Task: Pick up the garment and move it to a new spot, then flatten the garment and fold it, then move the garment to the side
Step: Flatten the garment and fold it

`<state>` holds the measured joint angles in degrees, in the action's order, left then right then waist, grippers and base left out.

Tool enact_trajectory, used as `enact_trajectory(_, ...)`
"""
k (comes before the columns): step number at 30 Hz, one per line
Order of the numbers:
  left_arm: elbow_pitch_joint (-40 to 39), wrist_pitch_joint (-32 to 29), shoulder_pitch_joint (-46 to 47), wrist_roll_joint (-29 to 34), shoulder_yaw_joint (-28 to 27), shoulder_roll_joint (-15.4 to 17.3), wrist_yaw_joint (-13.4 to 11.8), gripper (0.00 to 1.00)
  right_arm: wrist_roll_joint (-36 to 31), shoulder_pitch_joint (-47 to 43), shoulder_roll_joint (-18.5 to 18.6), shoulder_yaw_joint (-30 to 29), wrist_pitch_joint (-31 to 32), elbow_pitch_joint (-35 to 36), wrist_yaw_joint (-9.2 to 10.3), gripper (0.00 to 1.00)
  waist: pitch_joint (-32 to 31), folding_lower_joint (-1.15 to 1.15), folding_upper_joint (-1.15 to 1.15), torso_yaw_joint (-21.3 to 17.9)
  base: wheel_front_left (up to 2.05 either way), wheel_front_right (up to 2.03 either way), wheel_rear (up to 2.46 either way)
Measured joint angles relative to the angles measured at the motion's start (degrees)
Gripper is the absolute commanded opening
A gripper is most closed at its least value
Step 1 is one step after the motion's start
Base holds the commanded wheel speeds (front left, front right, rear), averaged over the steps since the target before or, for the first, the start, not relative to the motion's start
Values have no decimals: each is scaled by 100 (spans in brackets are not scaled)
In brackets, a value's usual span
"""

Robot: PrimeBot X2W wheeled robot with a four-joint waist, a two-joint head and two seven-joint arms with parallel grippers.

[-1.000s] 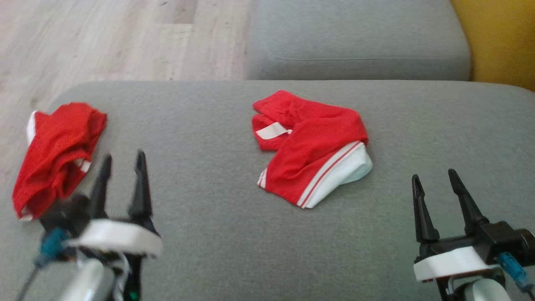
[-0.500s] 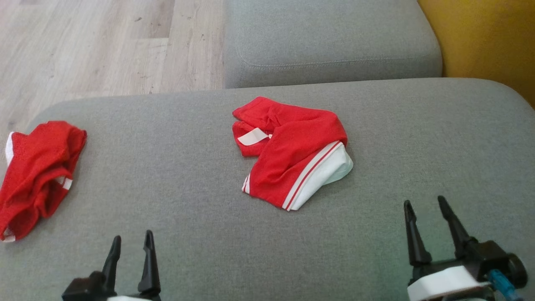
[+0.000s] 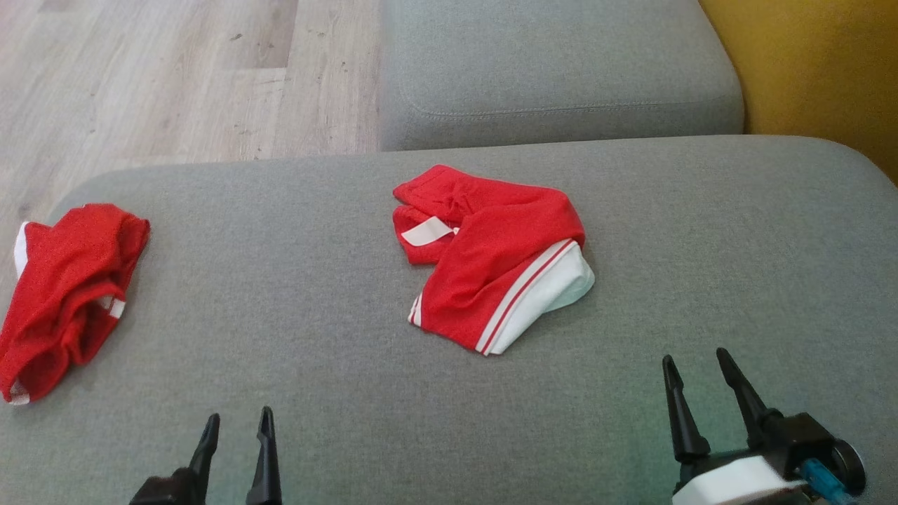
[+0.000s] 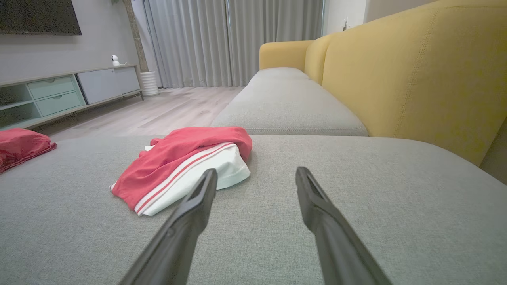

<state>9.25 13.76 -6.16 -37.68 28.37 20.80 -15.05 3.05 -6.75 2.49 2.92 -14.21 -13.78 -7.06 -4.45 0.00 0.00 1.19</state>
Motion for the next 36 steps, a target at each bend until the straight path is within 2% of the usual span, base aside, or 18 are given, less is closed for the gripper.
enact_trajectory(18,70,0,1,-7,42,-15,43,100,-3,4,0,-19,0,-5,0,100,-4,0,0,57,0,0,0)
enact_trajectory(23,42,-2,2,-5,123,-15,44,100,-209,86,0,-49,0,-86,0,100,56,0,0,177,0,0,0)
enact_trajectory(27,-51,-10,46,47,158,-14,40,100,-537,574,0,-124,53,-337,0,100,165,0,0,314,0,0,0)
enact_trajectory(32,-141,-60,251,131,270,-20,41,100,-1094,1610,34,-123,589,-1113,0,100,400,0,0,523,0,0,0)
enact_trajectory(36,-177,-59,432,157,321,-100,46,100,-1110,2352,357,86,993,-1931,0,100,713,2,0,699,0,0,0)
